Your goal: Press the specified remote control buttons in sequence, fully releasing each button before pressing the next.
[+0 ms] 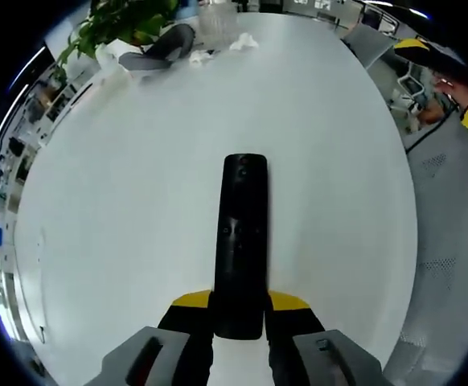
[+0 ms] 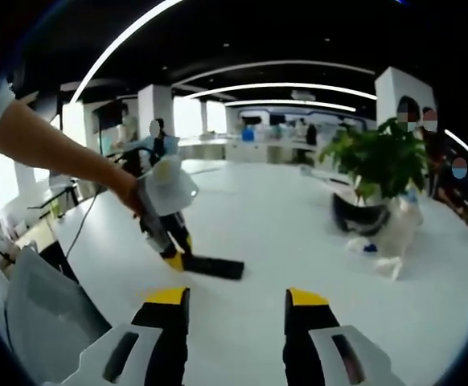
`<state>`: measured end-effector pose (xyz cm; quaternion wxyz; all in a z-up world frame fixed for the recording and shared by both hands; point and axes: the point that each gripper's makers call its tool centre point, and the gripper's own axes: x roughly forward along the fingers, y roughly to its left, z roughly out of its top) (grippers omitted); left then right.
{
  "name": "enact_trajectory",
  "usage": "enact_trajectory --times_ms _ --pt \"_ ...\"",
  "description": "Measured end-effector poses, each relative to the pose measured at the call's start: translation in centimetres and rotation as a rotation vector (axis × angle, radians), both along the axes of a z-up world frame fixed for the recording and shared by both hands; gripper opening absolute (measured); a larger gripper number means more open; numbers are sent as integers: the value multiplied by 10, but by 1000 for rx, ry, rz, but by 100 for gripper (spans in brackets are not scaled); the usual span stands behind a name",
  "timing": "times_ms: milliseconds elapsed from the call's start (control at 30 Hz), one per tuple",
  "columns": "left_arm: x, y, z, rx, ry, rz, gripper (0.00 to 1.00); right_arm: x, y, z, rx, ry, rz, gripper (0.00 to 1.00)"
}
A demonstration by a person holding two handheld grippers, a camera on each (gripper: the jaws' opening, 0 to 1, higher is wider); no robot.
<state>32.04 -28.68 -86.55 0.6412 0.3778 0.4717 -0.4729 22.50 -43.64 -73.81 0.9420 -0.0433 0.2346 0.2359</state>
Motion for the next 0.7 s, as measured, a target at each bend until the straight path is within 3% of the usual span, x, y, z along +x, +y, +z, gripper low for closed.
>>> enact_trajectory --times_ms 100,500,700 --pt "-4 0 0 2 0 -2 23 -1 -1 3 11 -8 -1 33" --pt "-24 3 0 18 2 16 23 -3 2 2 27 17 0 17" --pt "-37 4 0 0 -1 27 23 -6 3 1 -20 2 6 10"
